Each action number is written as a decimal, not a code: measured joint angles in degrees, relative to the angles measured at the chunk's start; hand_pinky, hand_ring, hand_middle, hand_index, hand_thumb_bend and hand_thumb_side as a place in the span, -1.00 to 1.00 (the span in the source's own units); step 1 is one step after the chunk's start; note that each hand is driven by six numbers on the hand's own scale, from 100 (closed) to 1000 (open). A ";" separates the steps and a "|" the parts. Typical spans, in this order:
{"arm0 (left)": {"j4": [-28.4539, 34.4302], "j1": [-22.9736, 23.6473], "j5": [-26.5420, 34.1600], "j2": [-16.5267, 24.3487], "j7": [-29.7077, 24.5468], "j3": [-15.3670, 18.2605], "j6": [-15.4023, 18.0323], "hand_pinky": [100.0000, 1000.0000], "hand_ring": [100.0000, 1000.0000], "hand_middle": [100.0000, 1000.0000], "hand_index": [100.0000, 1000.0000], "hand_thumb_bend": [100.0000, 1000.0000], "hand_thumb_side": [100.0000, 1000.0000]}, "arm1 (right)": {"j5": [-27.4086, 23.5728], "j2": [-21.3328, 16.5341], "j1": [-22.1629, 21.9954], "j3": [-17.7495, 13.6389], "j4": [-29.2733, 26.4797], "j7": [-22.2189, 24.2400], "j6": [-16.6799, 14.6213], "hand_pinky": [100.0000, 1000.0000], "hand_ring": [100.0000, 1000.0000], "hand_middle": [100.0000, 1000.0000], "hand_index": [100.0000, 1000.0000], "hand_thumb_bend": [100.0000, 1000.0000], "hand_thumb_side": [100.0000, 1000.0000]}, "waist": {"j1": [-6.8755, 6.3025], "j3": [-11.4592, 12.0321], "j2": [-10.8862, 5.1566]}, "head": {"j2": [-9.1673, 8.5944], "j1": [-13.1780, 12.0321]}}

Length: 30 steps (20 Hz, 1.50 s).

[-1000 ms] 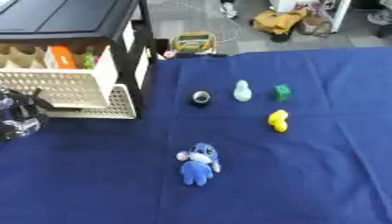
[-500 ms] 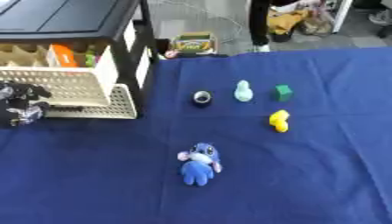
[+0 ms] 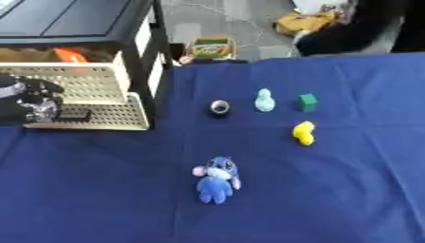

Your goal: Pick up objects from table and place into drawer.

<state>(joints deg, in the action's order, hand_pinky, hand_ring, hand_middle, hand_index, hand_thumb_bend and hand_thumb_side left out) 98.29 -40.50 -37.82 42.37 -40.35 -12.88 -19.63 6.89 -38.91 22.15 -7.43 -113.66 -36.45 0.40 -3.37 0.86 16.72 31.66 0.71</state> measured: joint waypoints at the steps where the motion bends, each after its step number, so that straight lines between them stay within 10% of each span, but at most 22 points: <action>1: -0.35 -0.23 -0.34 -0.23 0.25 0.00 0.05 0.07 0.27 0.37 0.89 -1.00 1.00 | -0.01 0.00 0.00 -0.01 0.00 0.01 -0.01 -0.14 0.16 0.09 0.46 -0.59 0.74 | 0.00 -0.06 0.09 | -0.04 -0.06; 18: -3.21 -2.33 -3.43 -3.20 5.95 -0.09 0.83 0.10 0.14 0.28 0.78 -1.00 1.00 | -0.18 0.44 -0.06 -0.33 0.00 0.70 -0.29 -0.15 0.15 0.08 0.46 -0.57 0.74 | 0.02 -0.08 0.98 | -0.57 0.12; 30: 14.33 0.14 4.71 -3.27 5.04 4.34 4.16 0.02 -0.18 -0.05 0.58 -1.00 1.00 | -0.53 0.98 -0.47 -0.35 0.00 1.15 0.21 -0.13 0.16 0.09 0.47 -0.60 0.78 | 2.03 1.46 -1.75 | -0.55 8.28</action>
<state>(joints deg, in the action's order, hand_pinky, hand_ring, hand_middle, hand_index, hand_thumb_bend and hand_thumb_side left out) 112.63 -40.35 -33.12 39.10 -35.31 -8.54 -15.47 6.37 -37.93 21.68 -7.78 -113.66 -35.30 0.61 -1.34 2.33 14.97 31.11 8.99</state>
